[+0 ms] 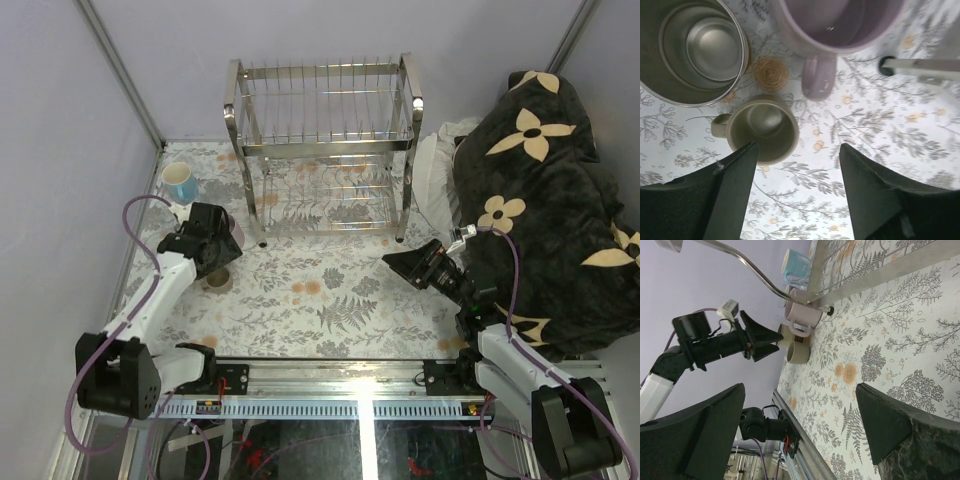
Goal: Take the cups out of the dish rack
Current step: Reset both arms
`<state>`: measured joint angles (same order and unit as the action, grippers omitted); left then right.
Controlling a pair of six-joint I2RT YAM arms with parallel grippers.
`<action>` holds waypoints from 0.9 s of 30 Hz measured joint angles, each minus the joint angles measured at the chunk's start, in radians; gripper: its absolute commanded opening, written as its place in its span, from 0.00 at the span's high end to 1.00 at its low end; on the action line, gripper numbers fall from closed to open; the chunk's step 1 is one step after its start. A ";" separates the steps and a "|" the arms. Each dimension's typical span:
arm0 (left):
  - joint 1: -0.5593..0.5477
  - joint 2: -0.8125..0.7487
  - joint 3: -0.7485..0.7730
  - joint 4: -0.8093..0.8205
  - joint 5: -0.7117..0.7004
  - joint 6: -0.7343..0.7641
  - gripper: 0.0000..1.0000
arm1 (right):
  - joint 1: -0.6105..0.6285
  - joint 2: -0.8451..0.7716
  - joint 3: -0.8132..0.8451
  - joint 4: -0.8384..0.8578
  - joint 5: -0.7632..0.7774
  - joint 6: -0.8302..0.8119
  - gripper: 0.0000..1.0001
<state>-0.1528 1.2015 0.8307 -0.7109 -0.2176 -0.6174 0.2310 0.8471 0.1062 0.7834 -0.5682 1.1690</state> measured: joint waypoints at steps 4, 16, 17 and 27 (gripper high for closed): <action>-0.007 -0.094 0.004 0.011 0.012 -0.022 0.24 | 0.000 -0.021 0.003 -0.038 0.003 -0.023 0.01; -0.037 -0.284 -0.032 0.092 0.090 -0.040 0.00 | 0.000 -0.174 0.130 -0.376 0.140 -0.255 0.00; -0.037 -0.284 -0.035 0.092 0.095 -0.039 0.00 | 0.000 -0.171 0.137 -0.391 0.148 -0.265 0.00; -0.037 -0.321 -0.054 0.094 0.116 -0.011 0.00 | 0.000 -0.139 0.143 -0.462 0.191 -0.312 0.00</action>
<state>-0.1898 0.8803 0.7765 -0.6170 -0.1020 -0.6285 0.2310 0.7078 0.2497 0.3214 -0.3771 0.8570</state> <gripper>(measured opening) 0.994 0.994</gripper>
